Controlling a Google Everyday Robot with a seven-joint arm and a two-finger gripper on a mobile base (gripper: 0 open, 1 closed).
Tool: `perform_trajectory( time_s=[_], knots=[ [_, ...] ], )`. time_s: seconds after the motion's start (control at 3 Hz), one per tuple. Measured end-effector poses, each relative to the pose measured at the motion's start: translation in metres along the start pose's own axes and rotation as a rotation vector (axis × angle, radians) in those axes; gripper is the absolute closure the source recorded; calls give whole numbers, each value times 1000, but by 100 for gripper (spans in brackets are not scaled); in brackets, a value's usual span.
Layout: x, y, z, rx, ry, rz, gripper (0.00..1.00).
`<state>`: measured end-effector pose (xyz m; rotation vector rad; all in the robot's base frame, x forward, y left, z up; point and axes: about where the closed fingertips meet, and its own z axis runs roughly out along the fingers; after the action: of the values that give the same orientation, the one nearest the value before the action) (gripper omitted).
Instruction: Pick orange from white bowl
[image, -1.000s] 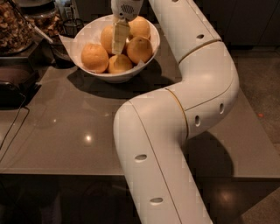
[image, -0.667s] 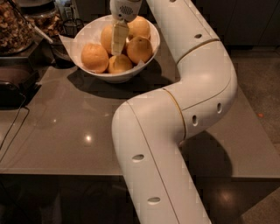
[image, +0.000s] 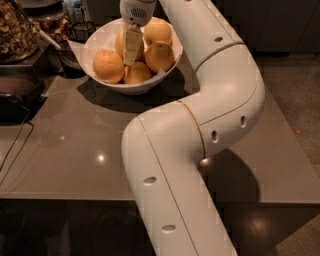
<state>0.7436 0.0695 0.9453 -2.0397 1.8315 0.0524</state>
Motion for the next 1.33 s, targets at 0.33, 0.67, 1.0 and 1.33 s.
perform_trajectory(
  time_s=[0.33, 0.67, 1.0, 1.33],
  knots=[
    [-1, 1, 0, -5, 3, -10, 20],
    [0, 2, -7, 2, -15, -28, 39],
    [-1, 3, -13, 5, -30, -54, 62],
    [1, 3, -23, 20, -55, -64, 85]
  ],
)
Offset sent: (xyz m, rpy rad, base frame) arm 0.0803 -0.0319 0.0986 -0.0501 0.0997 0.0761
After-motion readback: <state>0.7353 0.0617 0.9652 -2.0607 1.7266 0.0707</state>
